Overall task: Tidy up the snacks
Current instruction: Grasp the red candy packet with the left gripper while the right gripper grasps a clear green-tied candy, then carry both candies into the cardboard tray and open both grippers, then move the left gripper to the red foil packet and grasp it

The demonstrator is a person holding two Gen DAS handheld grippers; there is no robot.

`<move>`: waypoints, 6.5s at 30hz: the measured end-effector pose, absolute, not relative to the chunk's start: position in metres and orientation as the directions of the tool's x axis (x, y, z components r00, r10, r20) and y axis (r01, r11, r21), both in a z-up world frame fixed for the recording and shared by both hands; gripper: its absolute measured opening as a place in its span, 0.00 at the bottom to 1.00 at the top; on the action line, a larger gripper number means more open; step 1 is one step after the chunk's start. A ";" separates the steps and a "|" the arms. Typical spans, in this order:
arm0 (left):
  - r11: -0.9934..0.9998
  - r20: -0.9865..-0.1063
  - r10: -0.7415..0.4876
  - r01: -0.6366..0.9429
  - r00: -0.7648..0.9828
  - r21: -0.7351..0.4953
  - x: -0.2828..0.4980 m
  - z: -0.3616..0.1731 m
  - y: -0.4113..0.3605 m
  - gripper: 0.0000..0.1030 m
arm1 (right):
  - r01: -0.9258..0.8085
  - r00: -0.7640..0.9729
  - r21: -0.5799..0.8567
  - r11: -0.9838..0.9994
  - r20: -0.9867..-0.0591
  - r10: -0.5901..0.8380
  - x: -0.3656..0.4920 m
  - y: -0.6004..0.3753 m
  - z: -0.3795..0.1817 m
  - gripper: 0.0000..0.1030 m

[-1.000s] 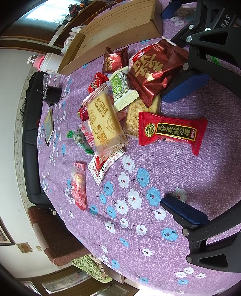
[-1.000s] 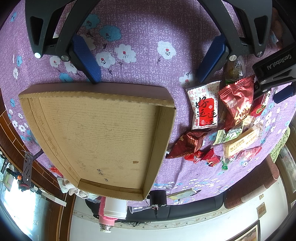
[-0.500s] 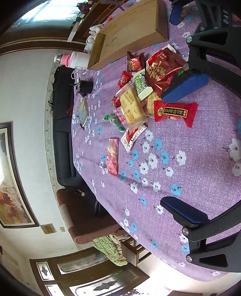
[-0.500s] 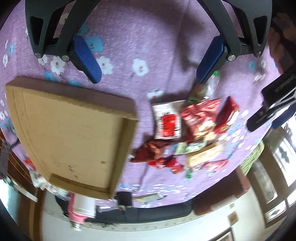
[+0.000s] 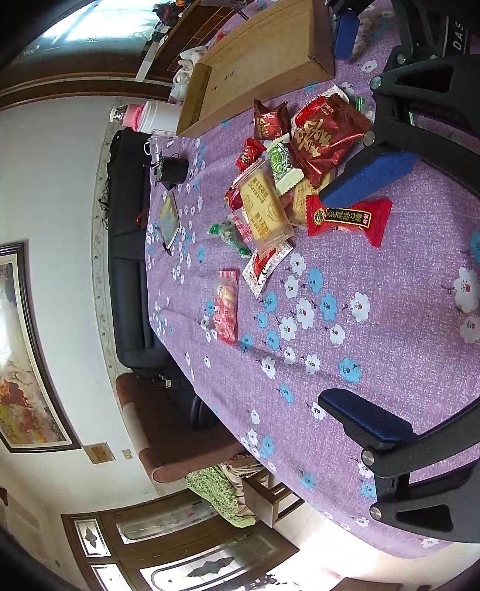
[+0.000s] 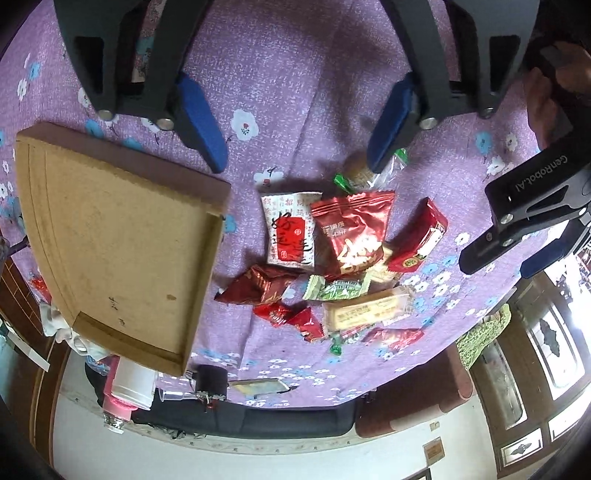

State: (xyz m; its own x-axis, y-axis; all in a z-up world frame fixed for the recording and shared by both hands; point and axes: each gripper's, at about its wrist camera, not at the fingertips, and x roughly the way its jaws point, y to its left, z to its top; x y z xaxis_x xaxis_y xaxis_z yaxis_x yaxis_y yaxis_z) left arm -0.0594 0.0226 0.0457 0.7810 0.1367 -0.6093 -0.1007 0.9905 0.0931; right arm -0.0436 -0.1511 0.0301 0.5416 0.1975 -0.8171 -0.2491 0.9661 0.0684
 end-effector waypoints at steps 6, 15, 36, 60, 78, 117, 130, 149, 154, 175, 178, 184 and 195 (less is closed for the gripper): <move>0.990 -0.609 0.140 -0.100 0.780 0.099 -0.060 0.046 0.022 0.97 | -0.281 0.517 0.096 0.955 -0.823 0.235 -0.044 -0.147 0.028 0.55; 0.994 -0.667 0.067 -0.109 0.742 -0.021 -0.055 0.049 0.057 0.83 | -0.349 0.489 0.145 0.926 -0.814 0.312 -0.043 -0.132 0.039 0.51; 0.989 -0.751 -0.134 0.045 0.646 -0.138 -0.029 0.039 0.043 0.55 | -0.386 0.489 0.105 0.916 -0.819 0.300 -0.040 -0.109 0.027 0.26; 0.997 -0.788 -0.073 0.072 0.611 -0.037 -0.013 0.015 0.011 0.19 | -0.342 0.538 0.179 0.922 -0.767 0.349 -0.064 -0.162 0.044 0.26; 0.992 -0.714 -0.097 0.121 0.693 -0.018 -0.039 0.059 -0.001 0.19 | -0.327 0.587 0.188 0.926 -0.728 0.355 -0.055 -0.173 0.065 0.26; 0.898 -0.806 -0.369 0.402 0.464 -0.179 0.072 0.027 -0.222 0.18 | 0.178 0.616 0.350 0.920 -0.769 0.174 0.094 -0.362 0.027 0.26; 0.885 -0.779 -0.402 0.423 0.482 -0.195 0.071 0.032 -0.215 0.19 | 0.210 0.622 0.325 0.922 -0.772 0.131 0.090 -0.363 0.033 0.37; 0.898 -0.765 -0.381 0.405 0.520 -0.172 0.064 0.060 -0.220 0.19 | 0.148 0.913 0.606 0.781 -0.387 0.128 0.022 -0.435 0.120 0.90; 0.906 -0.799 -0.329 0.406 0.503 -0.118 0.064 0.048 -0.239 0.19 | 0.114 0.895 0.656 0.746 -0.393 0.210 0.028 -0.438 0.111 0.67; 0.969 -0.720 -0.167 0.246 0.673 0.005 -0.036 0.090 -0.127 0.64 | -0.101 0.826 0.480 0.872 -0.448 0.342 0.030 -0.345 0.115 0.60; 0.983 -0.738 -0.148 0.182 0.658 -0.034 -0.048 0.082 -0.085 0.65 | -0.158 0.785 0.452 0.878 -0.483 0.389 0.027 -0.316 0.110 0.60; 0.983 -0.793 -0.174 0.061 0.583 -0.171 -0.050 0.049 -0.034 0.65 | -0.248 0.712 0.331 0.910 -0.574 0.403 0.020 -0.251 0.093 0.60; 0.966 -0.812 -0.212 -0.007 0.544 -0.257 -0.029 0.025 -0.053 0.65 | -0.259 0.702 0.328 0.908 -0.582 0.410 0.016 -0.241 0.083 0.60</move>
